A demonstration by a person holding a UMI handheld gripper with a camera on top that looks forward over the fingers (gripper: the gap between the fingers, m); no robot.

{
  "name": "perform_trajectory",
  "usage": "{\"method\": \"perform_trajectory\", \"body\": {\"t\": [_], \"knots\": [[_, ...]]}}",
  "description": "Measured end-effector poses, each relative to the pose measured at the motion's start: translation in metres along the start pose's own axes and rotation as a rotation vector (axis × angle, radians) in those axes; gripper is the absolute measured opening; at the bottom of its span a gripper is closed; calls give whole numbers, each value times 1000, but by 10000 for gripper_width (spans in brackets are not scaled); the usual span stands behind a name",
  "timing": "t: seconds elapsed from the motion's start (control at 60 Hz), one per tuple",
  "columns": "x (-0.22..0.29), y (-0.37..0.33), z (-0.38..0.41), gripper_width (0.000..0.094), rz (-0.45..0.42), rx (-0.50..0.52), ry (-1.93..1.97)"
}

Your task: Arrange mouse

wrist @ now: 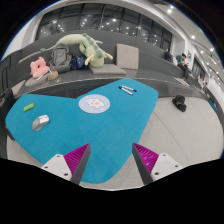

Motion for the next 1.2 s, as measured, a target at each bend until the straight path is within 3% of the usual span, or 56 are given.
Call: {"method": "perform_trajectory", "body": {"t": [0.417,0.983,1.2], "knots": [[-6,-18,92,854,2,88,-33],[-57,-65,265,857,29,266,-120],[-75,-57,318,858,2,295,-108]]}}
Point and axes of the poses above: the point between the fingertips, and its own axes, seen from behind it with the camera up: z to the left, x up, y forward, the way the camera looks, the point moved 9 cm from there along -y, backward, against the way the camera looks, and after that the axes turned 6 degrees about y, right-handed, at the moved point
